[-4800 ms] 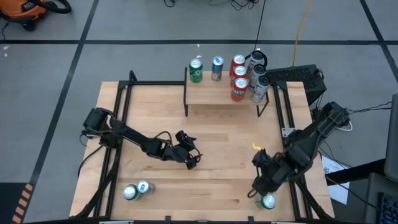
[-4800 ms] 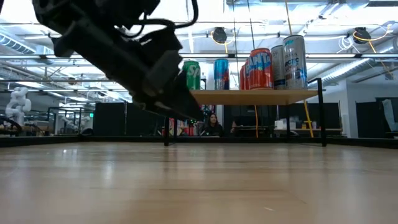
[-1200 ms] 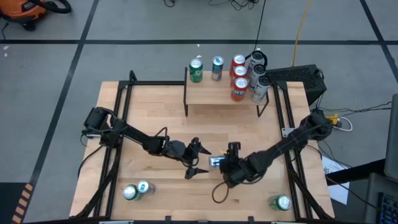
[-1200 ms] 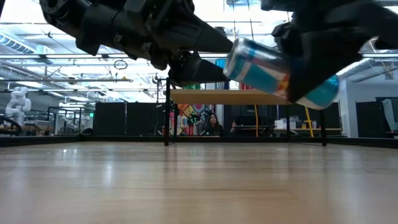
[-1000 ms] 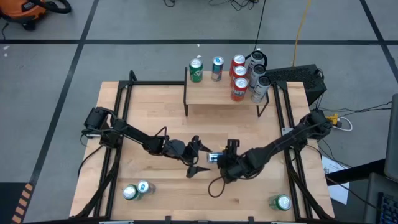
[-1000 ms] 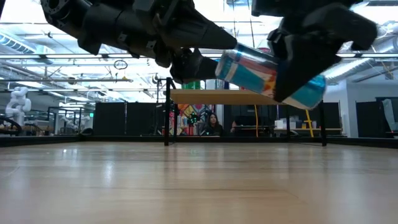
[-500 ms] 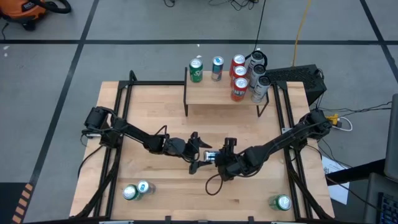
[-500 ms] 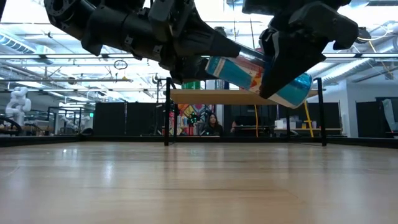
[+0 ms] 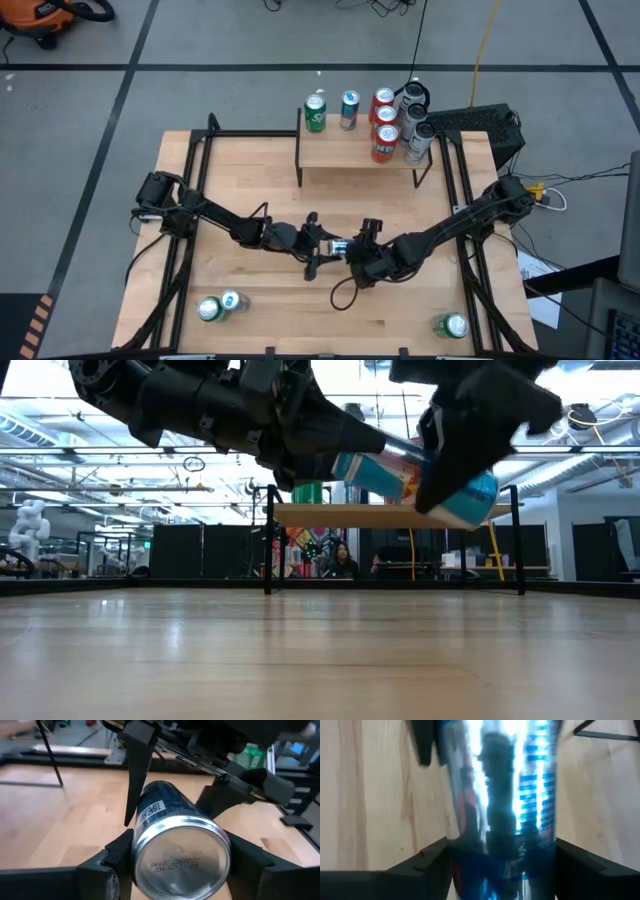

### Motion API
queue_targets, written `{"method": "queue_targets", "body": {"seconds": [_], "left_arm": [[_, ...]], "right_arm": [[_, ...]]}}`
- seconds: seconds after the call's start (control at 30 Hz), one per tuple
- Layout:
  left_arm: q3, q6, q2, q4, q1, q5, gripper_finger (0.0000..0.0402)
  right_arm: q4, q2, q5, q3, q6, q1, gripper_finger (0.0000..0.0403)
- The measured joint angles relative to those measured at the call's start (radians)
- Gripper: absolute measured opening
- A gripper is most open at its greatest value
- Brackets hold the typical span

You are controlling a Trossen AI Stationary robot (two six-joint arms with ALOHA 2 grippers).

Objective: Place canned beverage on shelf
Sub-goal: Put the right blue soda can on the shelf aligned with the other blue soda can

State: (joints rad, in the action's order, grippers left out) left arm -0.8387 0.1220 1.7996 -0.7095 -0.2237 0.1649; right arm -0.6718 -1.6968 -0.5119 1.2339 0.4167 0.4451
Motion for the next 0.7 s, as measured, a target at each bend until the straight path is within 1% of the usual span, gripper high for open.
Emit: {"method": "queue_targets", "body": {"seconds": [0.07, 0.17, 0.27, 0.33, 0.4, 0.47, 0.57, 0.6, 0.7], "left_arm": [[0.01, -0.001, 0.0, -0.055, 0.0, 0.017, 0.0224], [0.055, 0.0, 0.0, -0.199, 0.004, 0.021, 0.0223], [0.132, 0.01, -0.001, -0.385, 0.012, 0.02, 0.0219], [0.189, 0.025, -0.002, -0.511, 0.013, 0.02, 0.0219], [0.24, 0.008, -0.002, -0.606, 0.012, 0.018, 0.022], [0.286, -0.013, 0.001, -0.653, 0.014, 0.076, 0.022], [0.311, -0.016, 0.001, -0.725, 0.025, 0.141, 0.022], [0.313, -0.016, -0.001, -0.748, 0.025, 0.13, 0.022], [0.333, -0.012, 0.001, -0.762, 0.024, 0.096, 0.0221]], "right_arm": [[-0.011, 0.032, -0.007, 0.0, 0.026, 0.006, 0.0269], [-0.012, 0.101, -0.082, -0.007, 0.03, 0.033, 0.0274], [0.048, 0.183, -0.169, -0.046, 0.019, 0.063, 0.0275], [0.14, 0.241, -0.188, -0.092, 0.011, 0.079, 0.0275], [0.275, 0.305, -0.191, -0.162, 0.004, 0.091, 0.0275], [0.43, 0.378, -0.19, -0.247, -0.022, 0.104, 0.0275], [0.697, 0.469, -0.179, -0.384, -0.087, 0.105, 0.0276], [0.771, 0.495, -0.196, -0.434, -0.111, 0.101, 0.0276], [1.067, 0.56, -0.193, -0.576, -0.168, 0.099, 0.0276]]}}
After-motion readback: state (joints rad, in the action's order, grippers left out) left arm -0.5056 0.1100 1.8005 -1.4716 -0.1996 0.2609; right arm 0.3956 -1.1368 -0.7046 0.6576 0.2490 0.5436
